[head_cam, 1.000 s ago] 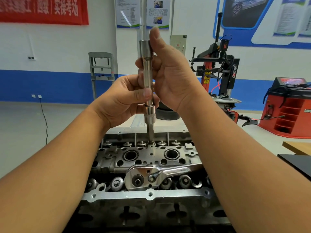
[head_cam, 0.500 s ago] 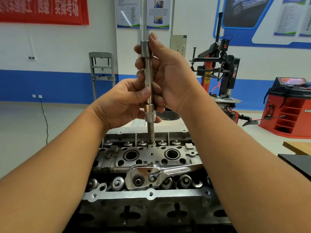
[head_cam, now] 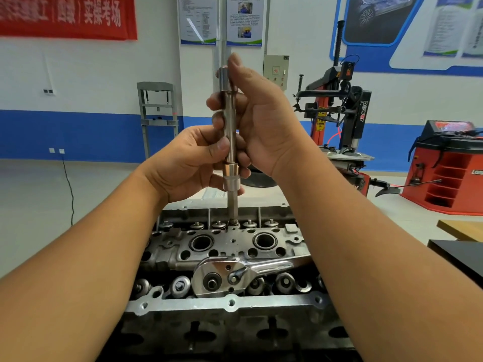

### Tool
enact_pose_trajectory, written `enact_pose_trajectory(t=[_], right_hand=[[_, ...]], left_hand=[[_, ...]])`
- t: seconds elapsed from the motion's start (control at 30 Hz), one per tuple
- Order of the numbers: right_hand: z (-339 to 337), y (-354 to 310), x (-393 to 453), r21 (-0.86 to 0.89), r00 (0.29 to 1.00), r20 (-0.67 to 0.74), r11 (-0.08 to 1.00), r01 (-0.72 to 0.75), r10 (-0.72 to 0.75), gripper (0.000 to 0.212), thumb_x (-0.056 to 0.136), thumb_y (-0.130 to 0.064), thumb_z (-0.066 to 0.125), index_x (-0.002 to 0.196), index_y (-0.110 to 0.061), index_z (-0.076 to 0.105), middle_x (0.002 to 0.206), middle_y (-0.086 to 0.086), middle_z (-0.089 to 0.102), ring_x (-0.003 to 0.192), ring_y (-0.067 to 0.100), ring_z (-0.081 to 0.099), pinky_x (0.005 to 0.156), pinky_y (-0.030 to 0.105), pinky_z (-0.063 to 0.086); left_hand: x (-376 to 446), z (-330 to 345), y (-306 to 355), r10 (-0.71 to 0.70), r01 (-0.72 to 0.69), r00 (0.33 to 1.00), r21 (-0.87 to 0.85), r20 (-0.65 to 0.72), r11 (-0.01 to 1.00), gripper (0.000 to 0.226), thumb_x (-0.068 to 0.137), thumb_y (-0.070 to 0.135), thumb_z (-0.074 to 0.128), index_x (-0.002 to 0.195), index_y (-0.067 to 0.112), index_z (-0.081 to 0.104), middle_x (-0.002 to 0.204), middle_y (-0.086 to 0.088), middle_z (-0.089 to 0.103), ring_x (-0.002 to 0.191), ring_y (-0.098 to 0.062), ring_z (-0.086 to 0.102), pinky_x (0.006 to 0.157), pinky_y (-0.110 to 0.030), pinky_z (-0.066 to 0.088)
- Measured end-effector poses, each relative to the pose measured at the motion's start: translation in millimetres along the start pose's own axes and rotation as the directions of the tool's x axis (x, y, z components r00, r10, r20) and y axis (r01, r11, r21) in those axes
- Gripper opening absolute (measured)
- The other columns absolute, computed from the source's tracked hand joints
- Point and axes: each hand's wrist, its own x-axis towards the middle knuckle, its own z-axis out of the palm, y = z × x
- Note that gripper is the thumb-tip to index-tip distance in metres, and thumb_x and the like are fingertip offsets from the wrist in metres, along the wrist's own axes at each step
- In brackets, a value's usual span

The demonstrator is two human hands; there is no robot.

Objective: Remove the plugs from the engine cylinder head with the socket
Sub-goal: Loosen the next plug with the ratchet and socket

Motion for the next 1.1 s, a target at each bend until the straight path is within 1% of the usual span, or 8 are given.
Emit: enact_pose_trajectory(t=[0.13,0.27,0.37,0.5,0.63,0.83,0.97,1.1], right_hand=[[-0.4,1.1,0.1,-0.038,1.0,-0.012,0.999,0.025,-0.026,0.022,0.101,-0.03,0.065,0.094,-0.01,0.059,0.074,0.008,0.068,0.058,0.021,0.058,0.058,0.032,0.052],[0.8,-1.1,1.2,-0.015,1.0,0.004,1.0,-0.004,0.004,0.03,0.106,-0.034,0.056,0.101,-0.005,0.063,0.078,0.01,0.07,0.058,0.022,0.057,0.058,0.033,0.049],[-0.9,-1.5,0.2,0.026,0.999,0.024,0.999,-0.033,0.033,0.035,0.107,-0.036,0.052,0.099,-0.006,0.066,0.078,0.009,0.07,0.057,0.021,0.056,0.058,0.031,0.049],[0.6,-0.7,-0.9,0.01,1.0,0.01,1.0,-0.028,0.028,0.032,0.101,-0.041,0.06,0.101,-0.009,0.061,0.073,0.006,0.067,0.055,0.019,0.053,0.056,0.029,0.048],[0.7,0.7,-0.4,-0.01,1.0,-0.015,1.0,0.014,-0.014,0.026,0.1,-0.035,0.064,0.094,-0.011,0.056,0.073,0.008,0.068,0.053,0.021,0.054,0.054,0.029,0.05],[0.9,-2.3,-1.1,0.026,1.0,0.023,0.999,-0.021,0.021,0.031,0.107,-0.037,0.052,0.1,-0.007,0.058,0.077,0.009,0.07,0.053,0.02,0.055,0.051,0.028,0.047],[0.9,-3.9,-3.7,0.043,0.999,0.013,0.998,-0.05,0.049,0.036,0.106,-0.041,0.051,0.101,-0.007,0.061,0.075,0.007,0.068,0.056,0.02,0.054,0.055,0.029,0.048],[1.3,-2.5,-3.6,-0.015,1.0,-0.011,1.0,-0.018,0.018,0.032,0.1,-0.042,0.061,0.097,-0.011,0.053,0.073,0.006,0.069,0.056,0.021,0.056,0.057,0.03,0.049]], left_hand=[[2.0,1.4,-0.1,0.017,-0.011,0.997,0.077,-0.081,0.997,0.06,0.064,0.046,0.096,0.107,0.011,0.073,0.093,-0.01,0.076,0.084,-0.026,0.076,0.066,-0.038,0.063],[-1.8,0.0,0.0,-0.056,0.056,0.997,-0.006,0.048,0.998,0.049,0.08,0.04,0.087,0.111,0.007,0.07,0.102,-0.02,0.072,0.094,-0.036,0.074,0.08,-0.055,0.062],[-3.8,-1.5,0.0,-0.055,0.061,0.993,-0.057,0.106,0.996,0.042,0.081,0.028,0.088,0.113,0.005,0.072,0.106,-0.023,0.073,0.1,-0.039,0.073,0.087,-0.062,0.058],[-1.5,0.0,-0.5,-0.043,0.044,0.995,-0.011,0.094,0.999,0.039,0.075,0.032,0.092,0.104,0.011,0.077,0.099,-0.018,0.074,0.093,-0.033,0.075,0.082,-0.051,0.063],[0.4,3.0,0.1,-0.031,0.03,0.999,0.082,0.013,0.996,0.041,0.067,0.039,0.096,0.097,0.016,0.078,0.094,-0.013,0.075,0.088,-0.029,0.076,0.075,-0.039,0.063],[-4.1,-1.5,0.8,-0.054,0.063,0.994,-0.092,0.099,0.994,0.04,0.082,0.033,0.086,0.11,0.007,0.074,0.106,-0.019,0.074,0.099,-0.037,0.073,0.085,-0.055,0.06],[-2.4,0.1,-0.7,-0.035,0.036,0.997,-0.022,0.066,0.999,0.04,0.075,0.037,0.091,0.103,0.012,0.077,0.1,-0.014,0.076,0.094,-0.032,0.075,0.08,-0.046,0.062],[-1.4,1.5,0.5,-0.025,0.025,0.999,0.026,0.023,0.999,0.045,0.068,0.04,0.095,0.102,0.016,0.078,0.094,-0.01,0.076,0.089,-0.028,0.076,0.071,-0.035,0.062]])
